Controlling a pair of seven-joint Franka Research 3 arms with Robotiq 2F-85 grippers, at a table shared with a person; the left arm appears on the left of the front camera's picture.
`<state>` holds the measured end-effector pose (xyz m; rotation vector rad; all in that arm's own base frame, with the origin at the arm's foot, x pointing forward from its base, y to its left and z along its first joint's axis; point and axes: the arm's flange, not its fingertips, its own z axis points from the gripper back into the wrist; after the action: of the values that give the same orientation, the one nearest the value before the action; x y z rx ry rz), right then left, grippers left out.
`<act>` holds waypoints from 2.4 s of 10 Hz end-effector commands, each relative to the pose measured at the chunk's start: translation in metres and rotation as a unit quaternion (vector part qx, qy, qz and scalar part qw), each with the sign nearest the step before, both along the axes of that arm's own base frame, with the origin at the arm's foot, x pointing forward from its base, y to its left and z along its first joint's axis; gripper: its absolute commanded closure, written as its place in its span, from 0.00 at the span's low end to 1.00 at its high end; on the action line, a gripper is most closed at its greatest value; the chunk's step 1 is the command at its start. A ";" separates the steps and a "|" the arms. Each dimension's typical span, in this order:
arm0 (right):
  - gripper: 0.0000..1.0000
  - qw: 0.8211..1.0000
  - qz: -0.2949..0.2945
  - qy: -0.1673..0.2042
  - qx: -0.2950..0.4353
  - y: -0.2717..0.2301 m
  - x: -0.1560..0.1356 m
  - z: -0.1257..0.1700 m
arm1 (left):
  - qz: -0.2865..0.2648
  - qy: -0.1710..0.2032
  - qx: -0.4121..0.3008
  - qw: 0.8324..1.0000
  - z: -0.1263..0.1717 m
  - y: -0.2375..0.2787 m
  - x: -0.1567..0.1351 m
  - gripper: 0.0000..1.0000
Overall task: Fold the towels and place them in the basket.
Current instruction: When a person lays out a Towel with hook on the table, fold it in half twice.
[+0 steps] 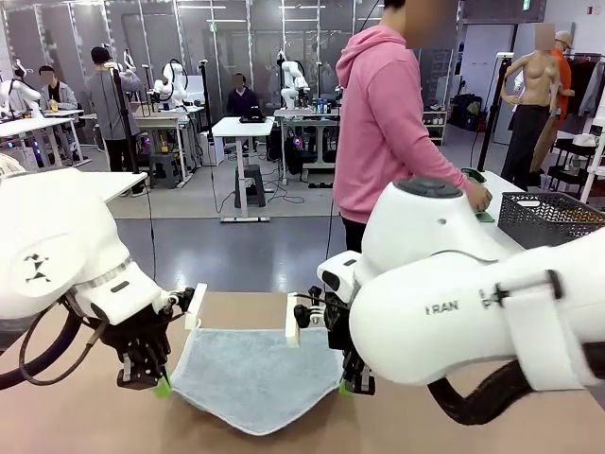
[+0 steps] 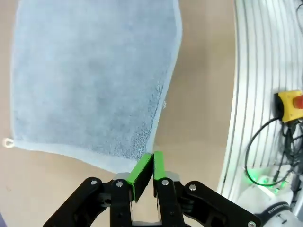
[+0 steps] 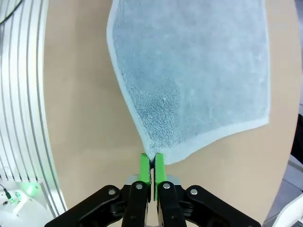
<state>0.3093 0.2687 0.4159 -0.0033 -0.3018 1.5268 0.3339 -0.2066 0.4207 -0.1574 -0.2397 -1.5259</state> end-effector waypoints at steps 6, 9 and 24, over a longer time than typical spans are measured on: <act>1.00 1.000 0.014 -0.005 0.014 0.002 -0.008 0.016 | -0.008 -0.018 -0.015 1.000 0.018 -0.002 -0.007 0.96; 0.95 1.000 0.014 -0.004 0.013 0.002 -0.006 0.015 | -0.007 -0.017 -0.016 1.000 0.019 -0.002 -0.006 0.93; 0.95 0.997 -0.068 0.038 0.004 -0.009 0.216 -0.036 | 0.051 0.027 -0.019 0.998 -0.050 0.041 0.215 0.93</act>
<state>0.5182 0.2545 0.3841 0.0664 -0.2373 1.3841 0.5396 -0.1623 0.3699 -0.2603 -0.2364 -1.4255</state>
